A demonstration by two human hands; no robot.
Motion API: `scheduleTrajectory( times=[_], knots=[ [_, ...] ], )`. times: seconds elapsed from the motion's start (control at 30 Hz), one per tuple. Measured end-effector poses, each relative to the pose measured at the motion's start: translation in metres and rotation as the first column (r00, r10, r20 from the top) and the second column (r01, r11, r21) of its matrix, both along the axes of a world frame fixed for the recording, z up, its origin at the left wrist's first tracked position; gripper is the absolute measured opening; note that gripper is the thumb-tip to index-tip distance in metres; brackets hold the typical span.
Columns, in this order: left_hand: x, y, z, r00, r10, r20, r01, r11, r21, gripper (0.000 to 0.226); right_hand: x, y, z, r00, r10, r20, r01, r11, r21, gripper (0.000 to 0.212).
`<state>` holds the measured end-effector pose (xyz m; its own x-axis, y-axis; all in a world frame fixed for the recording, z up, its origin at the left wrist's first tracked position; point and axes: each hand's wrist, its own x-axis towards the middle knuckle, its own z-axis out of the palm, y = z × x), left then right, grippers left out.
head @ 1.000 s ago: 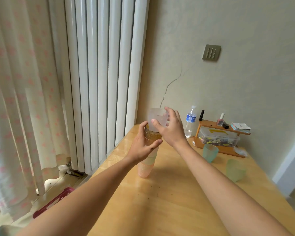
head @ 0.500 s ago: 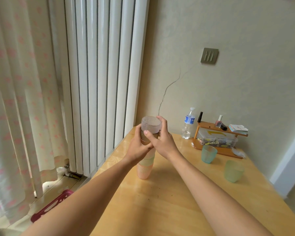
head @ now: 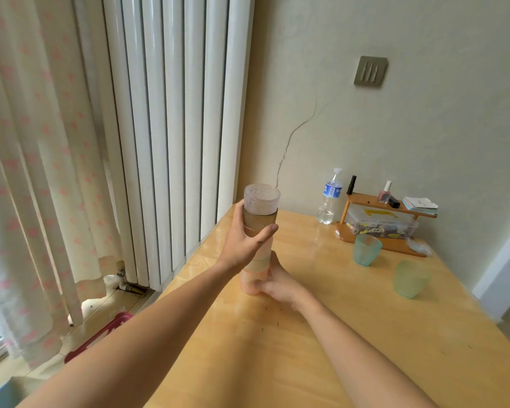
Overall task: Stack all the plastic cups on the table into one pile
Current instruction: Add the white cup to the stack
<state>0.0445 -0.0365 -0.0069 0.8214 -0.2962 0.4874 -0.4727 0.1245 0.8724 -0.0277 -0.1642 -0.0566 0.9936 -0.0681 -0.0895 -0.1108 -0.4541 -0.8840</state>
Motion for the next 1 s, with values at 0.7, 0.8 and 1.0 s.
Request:
scheduleTrajectory(
  times=[0.7,0.8,1.0],
  knots=[
    [-0.042,-0.075,0.006,0.992,-0.123,0.017,0.122,0.992,0.024,0.063,-0.038,-0.062,0.003,0.960,-0.257,0.113,0.261,0.965,-0.018,0.083],
    [-0.042,-0.082,0.006,0.995,-0.077,0.066,0.075,0.997,0.025,0.062,-0.037,-0.067,0.001,0.967,-0.236,0.097,0.238,0.971,-0.015,0.087],
    [-0.036,-0.088,0.000,0.994,0.027,0.109,-0.020,0.998,-0.065,0.058,-0.032,-0.114,0.010,0.998,-0.040,-0.046,0.037,0.997,-0.074,0.102]
  ],
)
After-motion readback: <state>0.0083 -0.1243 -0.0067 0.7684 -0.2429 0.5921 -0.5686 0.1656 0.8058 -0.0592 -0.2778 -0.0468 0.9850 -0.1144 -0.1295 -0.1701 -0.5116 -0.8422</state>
